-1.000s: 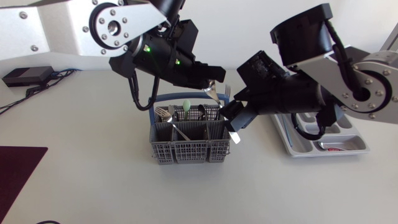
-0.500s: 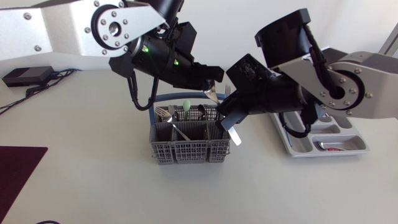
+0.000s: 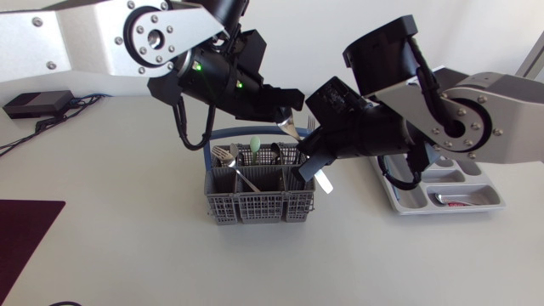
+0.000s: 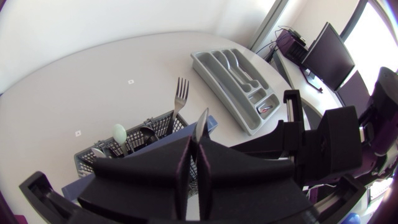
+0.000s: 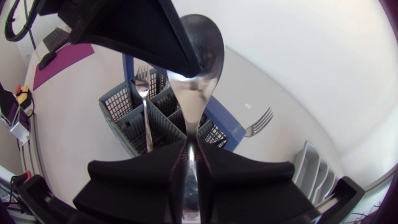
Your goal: Sort the cutlery from the basket into the organizer compartments.
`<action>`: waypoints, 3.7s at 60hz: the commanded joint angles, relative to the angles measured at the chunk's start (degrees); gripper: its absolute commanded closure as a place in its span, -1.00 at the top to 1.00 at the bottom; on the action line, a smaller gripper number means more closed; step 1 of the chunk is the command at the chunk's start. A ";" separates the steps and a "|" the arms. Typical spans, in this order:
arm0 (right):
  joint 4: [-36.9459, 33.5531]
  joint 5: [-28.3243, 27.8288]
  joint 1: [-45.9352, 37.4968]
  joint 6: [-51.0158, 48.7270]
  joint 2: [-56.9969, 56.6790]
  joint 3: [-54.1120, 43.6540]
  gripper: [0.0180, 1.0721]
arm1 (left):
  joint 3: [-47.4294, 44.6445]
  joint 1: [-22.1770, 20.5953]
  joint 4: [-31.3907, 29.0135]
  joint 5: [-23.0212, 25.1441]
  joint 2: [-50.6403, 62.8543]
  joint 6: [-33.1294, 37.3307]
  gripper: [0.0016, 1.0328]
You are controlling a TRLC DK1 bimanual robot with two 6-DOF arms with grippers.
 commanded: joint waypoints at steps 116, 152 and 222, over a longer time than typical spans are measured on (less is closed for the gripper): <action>-3.36 -8.37 -47.57 -5.64 34.08 25.79 -0.89 | -28.41 14.91 9.17 -5.09 -26.50 17.91 0.00; -5.39 -4.50 -47.39 -3.35 47.44 38.45 -0.89 | -38.26 17.28 12.94 -3.42 -32.83 21.60 0.00; -1.25 1.30 -38.60 -5.29 20.64 12.69 0.05 | -44.58 21.94 13.65 5.72 -36.43 23.80 0.02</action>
